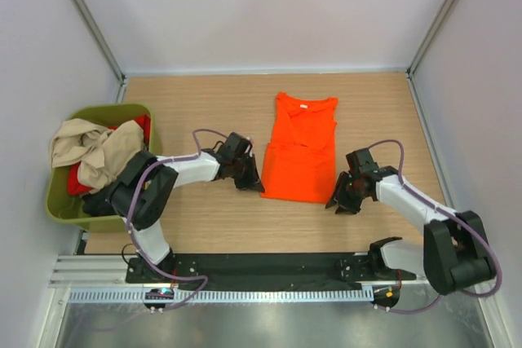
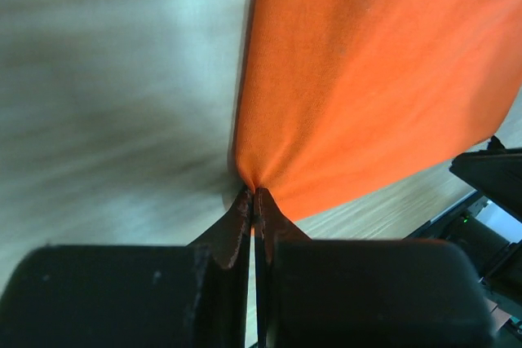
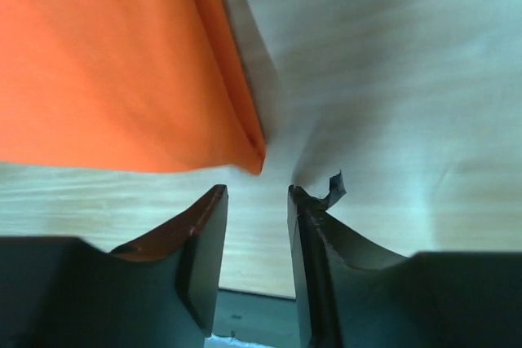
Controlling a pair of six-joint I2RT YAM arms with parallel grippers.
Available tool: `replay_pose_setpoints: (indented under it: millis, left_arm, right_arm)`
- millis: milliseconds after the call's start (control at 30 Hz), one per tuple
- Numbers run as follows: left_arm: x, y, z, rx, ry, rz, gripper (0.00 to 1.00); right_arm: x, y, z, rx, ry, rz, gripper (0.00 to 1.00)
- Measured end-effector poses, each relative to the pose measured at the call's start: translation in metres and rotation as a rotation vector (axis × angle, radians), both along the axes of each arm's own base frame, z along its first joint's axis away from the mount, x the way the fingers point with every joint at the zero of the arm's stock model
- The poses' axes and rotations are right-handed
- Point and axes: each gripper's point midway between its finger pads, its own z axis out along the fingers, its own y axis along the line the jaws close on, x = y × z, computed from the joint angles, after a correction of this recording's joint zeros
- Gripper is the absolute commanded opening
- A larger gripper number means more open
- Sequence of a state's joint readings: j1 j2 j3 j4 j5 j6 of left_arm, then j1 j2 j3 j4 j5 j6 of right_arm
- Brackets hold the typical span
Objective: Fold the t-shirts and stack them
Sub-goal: Fold the tshirt
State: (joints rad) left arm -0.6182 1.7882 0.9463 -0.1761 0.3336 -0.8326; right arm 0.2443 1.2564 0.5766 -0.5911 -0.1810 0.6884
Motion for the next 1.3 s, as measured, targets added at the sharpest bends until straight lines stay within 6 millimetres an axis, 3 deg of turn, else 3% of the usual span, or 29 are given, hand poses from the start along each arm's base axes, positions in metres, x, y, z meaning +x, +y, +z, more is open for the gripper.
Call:
replay_pose_setpoints:
  millis: [100, 200, 367, 800, 1300]
  left_arm:
    - [-0.019, 0.000, -0.001, 0.012, 0.010, -0.002, 0.00]
    - [-0.035, -0.003, -0.002, 0.011, 0.022, -0.004, 0.00]
    - [-0.052, -0.002, -0.002, 0.013, 0.028, 0.009, 0.00]
    - [-0.054, 0.000, -0.002, 0.019, 0.035, 0.035, 0.00]
    - [-0.053, 0.000, -0.002, 0.026, 0.030, 0.038, 0.00]
  right_arm:
    - [-0.013, 0.006, 0.010, 0.010, -0.023, -0.012, 0.47]
    - [-0.012, 0.012, 0.025, 0.037, -0.079, -0.022, 0.47]
    - [-0.014, 0.010, 0.025, 0.025, -0.078, -0.032, 0.47]
    - [-0.030, -0.014, -0.004, -0.117, 0.015, -0.058, 0.43]
    - [-0.017, -0.012, 0.017, -0.103, -0.050, -0.069, 0.45]
